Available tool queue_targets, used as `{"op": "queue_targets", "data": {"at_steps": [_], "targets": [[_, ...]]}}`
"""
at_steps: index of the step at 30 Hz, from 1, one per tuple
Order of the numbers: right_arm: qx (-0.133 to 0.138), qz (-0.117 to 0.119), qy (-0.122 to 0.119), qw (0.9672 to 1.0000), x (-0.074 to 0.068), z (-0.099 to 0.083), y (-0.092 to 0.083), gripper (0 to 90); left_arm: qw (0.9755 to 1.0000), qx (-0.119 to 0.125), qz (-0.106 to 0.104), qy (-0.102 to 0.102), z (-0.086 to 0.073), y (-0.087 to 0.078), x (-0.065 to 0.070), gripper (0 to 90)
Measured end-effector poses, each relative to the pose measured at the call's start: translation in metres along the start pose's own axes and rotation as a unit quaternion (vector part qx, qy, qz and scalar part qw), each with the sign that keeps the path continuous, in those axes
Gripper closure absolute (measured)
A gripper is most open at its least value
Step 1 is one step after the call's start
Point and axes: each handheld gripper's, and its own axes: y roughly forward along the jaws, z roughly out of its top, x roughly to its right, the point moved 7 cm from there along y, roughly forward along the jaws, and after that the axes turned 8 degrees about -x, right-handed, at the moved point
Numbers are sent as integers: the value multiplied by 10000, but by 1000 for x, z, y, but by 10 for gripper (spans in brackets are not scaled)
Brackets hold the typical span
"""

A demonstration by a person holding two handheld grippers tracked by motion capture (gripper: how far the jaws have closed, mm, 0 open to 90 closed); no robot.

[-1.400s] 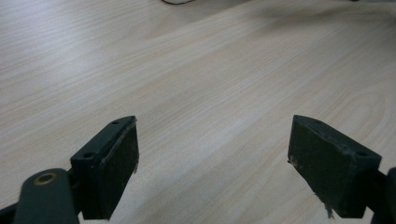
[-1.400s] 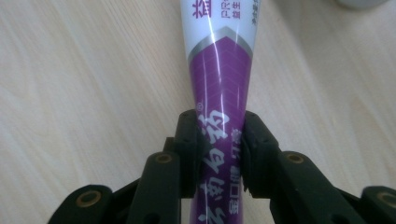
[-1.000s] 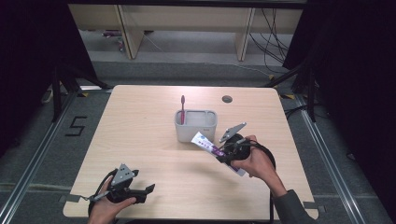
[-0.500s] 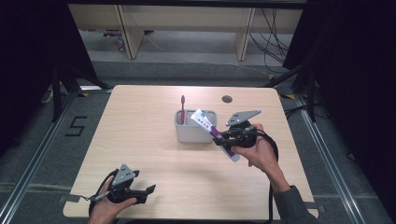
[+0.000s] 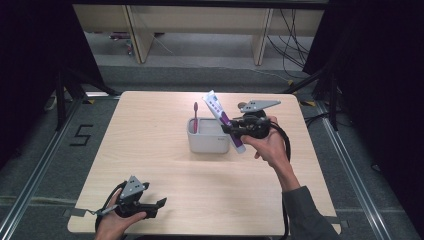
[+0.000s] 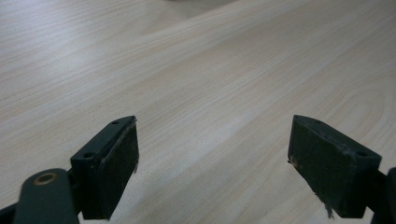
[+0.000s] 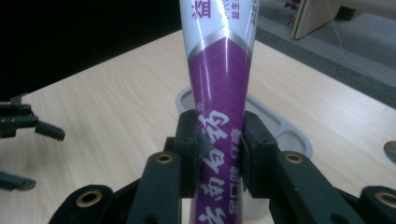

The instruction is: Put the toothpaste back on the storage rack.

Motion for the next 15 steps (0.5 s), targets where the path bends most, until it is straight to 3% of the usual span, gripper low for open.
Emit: {"op": "queue_targets", "data": {"at_steps": [3,4,6,8,10,11,12,15], "targets": [[163,-14,119,9998,3,11,5,720,10000,31,-17,-4,1,1,0,158],[109,31,218,9997,3,12,6,720,10000,-67,25,58,-1,-1,-1,158],[208,-52,149,9997,9,18,12,720,10000,20,-14,17,1,0,0,158],[269,35,339,9991,9,22,16,720,10000,47,-6,-28,1,0,1,158],[369,-41,297,9989,13,26,22,720,10000,-22,6,12,0,-1,0,158],[334,-38,427,9985,12,27,24,720,10000,20,2,27,1,0,0,158],[447,-10,356,9984,14,30,28,720,10000,37,-6,21,1,0,0,158],[567,-30,502,9971,18,33,34,720,10000,33,-27,-1,1,0,1,158]]}}
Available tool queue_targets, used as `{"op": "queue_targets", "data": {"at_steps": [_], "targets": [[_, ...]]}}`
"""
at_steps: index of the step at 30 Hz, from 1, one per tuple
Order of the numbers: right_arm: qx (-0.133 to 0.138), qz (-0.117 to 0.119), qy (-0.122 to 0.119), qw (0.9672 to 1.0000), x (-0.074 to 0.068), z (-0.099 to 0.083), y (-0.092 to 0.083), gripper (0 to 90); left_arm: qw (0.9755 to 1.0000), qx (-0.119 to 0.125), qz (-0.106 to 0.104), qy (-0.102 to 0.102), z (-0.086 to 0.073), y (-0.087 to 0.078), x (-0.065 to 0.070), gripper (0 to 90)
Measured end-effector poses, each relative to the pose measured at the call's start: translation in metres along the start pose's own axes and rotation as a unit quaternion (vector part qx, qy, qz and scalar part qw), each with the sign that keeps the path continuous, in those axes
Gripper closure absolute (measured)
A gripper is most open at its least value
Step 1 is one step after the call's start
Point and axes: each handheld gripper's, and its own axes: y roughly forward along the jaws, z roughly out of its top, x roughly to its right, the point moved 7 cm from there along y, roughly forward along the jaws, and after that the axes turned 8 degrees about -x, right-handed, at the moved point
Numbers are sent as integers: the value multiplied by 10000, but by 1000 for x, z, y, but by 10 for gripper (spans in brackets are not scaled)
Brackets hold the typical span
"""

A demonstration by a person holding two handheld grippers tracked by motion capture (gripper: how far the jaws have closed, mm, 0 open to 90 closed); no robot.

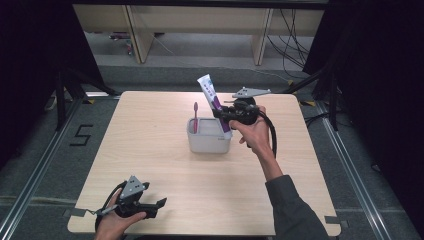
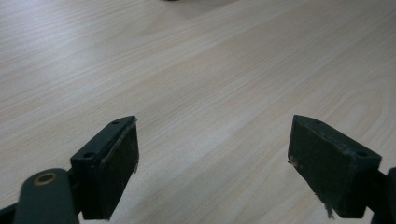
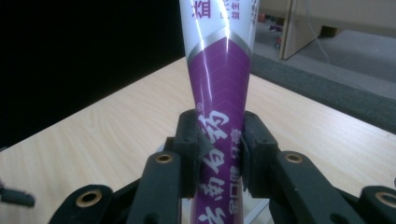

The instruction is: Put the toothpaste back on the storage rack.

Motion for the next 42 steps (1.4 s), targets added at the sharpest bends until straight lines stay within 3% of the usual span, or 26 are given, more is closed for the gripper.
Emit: {"op": "queue_targets", "data": {"at_steps": [3,4,6,7,8,11,15,18,19,21,23,26,27,30,37,38,39,40,42], "targets": [[150,-114,-33,9998,6,3,7,720,10000,-11,5,28,0,0,0,158],[148,-88,123,9998,6,3,9,720,9998,-124,22,138,-2,-1,-1,158],[203,-72,65,9997,8,4,12,720,9999,-96,6,123,-1,-1,-1,158],[187,-68,177,9996,7,5,13,720,10000,2,4,31,0,1,0,158],[236,-139,81,9996,10,6,15,720,9998,-110,-1,142,-2,0,-1,158],[228,-146,148,9995,12,7,20,720,10000,26,-29,31,0,1,1,158],[261,-158,231,9993,12,9,28,720,9998,-146,-13,154,-2,0,0,158],[355,-204,178,9990,14,10,33,720,9998,-127,-19,127,-2,0,1,158],[300,-188,351,9988,13,9,34,719,9998,-145,-22,154,-2,0,1,158],[330,-236,208,9990,14,10,37,720,9997,-169,9,182,-2,0,-1,158],[330,-236,268,9988,13,10,39,720,9999,-115,-20,113,-2,1,1,158],[358,-308,181,9987,15,10,43,720,9997,-127,-30,182,-2,1,1,158],[337,-313,323,9984,14,9,44,720,9997,-147,-13,192,-2,1,1,158],[357,-347,239,9985,17,8,48,720,9999,-97,-31,111,-2,2,3,158],[322,-381,376,9980,15,5,56,720,9999,-81,-45,108,-1,1,2,158],[332,-450,259,9981,17,4,57,719,9999,-81,-45,105,-1,2,2,158],[319,-385,332,9982,15,4,58,720,9997,-163,-40,201,-2,1,1,158],[277,-358,403,9982,14,2,59,719,9999,-58,-41,95,-1,2,3,158],[294,-411,420,9978,13,2,60,719,9999,-45,-59,69,0,2,3,158]]}}
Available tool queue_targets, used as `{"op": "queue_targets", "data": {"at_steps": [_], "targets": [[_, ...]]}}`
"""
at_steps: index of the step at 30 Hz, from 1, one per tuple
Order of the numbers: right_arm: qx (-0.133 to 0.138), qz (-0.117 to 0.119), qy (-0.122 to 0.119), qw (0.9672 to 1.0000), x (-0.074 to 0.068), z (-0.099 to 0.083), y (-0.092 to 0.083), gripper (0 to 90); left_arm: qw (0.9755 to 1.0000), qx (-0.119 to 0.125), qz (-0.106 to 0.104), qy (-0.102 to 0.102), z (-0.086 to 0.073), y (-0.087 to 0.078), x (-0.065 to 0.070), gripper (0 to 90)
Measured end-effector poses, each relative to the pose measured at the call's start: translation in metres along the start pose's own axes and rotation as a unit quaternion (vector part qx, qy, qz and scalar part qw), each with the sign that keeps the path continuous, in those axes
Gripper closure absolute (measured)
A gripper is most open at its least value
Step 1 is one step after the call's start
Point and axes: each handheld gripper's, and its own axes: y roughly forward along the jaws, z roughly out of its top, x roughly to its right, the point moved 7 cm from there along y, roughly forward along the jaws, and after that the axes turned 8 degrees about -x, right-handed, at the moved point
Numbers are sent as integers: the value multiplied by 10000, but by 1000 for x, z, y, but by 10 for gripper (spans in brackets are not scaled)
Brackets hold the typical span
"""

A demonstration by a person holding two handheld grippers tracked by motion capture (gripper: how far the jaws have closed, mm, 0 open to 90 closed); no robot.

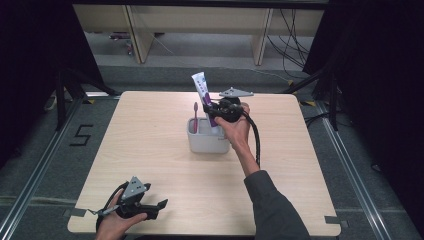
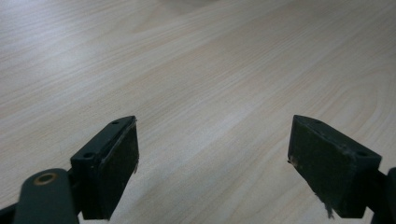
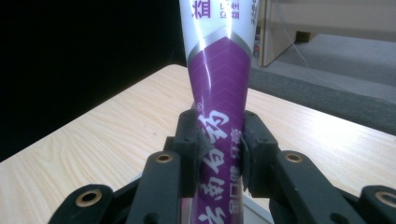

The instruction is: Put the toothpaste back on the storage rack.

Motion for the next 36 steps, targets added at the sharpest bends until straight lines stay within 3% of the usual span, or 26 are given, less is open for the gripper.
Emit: {"op": "queue_targets", "data": {"at_steps": [3,7,8,10,11,15,17,18,22,23,25,29,30,31,32,34,36], "targets": [[12,3,-106,9999,0,0,2,719,10000,-36,10,32,-1,0,-1,158],[-23,-40,-64,10000,-3,-2,2,719,10000,-49,6,33,-1,0,0,158],[6,-56,-150,9999,-1,-3,3,719,9999,-110,33,125,-2,-1,-1,158],[-35,-105,-103,9999,0,-5,3,719,9999,-103,21,109,-1,-1,-1,158],[-21,-123,-37,9999,0,-6,3,719,10000,11,-6,-19,0,0,0,158],[9,-151,-23,9999,3,-11,3,718,9998,-114,8,131,-2,-1,-2,158],[73,-225,-18,9997,4,-12,2,718,10000,-23,23,13,0,1,0,158],[26,-141,115,9998,1,-14,2,718,10000,-54,12,22,-1,1,0,158],[3,-228,-12,9997,5,-19,5,717,9998,-123,42,121,-2,-1,-2,158],[3,-177,106,9998,3,-20,6,717,10000,-40,27,27,-1,0,0,158],[-46,-183,13,9998,5,-23,8,716,10000,-42,16,37,-1,0,-1,158],[-147,-275,83,9995,5,-28,9,714,9999,-117,29,110,-2,0,-1,158],[-152,-308,-61,9994,7,-28,9,713,9999,-100,31,89,-2,0,-1,158],[-162,-265,23,9995,6,-29,10,712,9999,-107,29,90,-2,0,-1,158],[-174,-270,-64,9995,7,-30,10,711,9999,-113,26,94,-2,0,-1,158],[-267,-282,86,9992,6,-32,10,710,10000,-39,19,22,-1,1,0,158],[-286,-379,-107,9988,9,-32,11,708,10000,-68,12,55,-1,0,-1,158]]}}
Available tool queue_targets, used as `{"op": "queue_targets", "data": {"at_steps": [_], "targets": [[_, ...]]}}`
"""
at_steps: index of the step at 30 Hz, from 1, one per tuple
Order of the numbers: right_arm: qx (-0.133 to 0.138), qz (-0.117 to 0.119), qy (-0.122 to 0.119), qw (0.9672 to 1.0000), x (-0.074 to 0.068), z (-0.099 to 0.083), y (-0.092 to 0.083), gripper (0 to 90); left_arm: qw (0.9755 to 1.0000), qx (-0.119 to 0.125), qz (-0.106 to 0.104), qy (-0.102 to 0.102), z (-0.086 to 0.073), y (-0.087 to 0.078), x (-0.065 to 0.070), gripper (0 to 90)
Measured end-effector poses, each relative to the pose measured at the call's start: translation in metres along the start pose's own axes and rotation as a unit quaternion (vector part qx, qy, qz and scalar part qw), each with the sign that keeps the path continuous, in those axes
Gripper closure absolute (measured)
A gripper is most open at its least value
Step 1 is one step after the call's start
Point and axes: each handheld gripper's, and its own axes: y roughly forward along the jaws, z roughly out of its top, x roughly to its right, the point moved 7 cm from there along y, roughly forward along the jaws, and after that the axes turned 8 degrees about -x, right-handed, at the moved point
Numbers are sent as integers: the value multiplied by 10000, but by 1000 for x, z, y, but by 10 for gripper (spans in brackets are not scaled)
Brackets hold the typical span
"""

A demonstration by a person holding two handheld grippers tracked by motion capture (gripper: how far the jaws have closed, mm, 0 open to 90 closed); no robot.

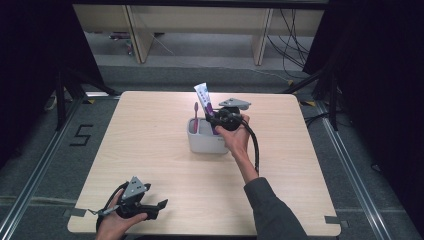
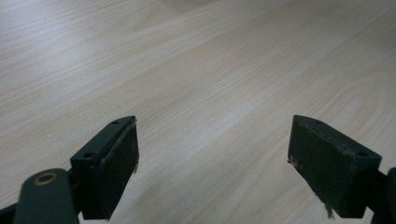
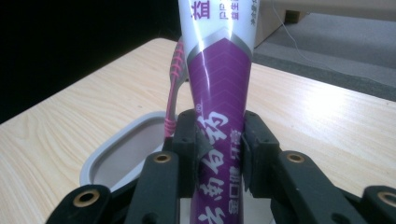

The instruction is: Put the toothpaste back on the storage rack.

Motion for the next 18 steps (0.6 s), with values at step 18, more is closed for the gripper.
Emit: {"op": "queue_targets", "data": {"at_steps": [18], "targets": [[-31,253,-56,9997,-9,1,-15,711,10000,50,-27,-31,0,2,3,158]]}}
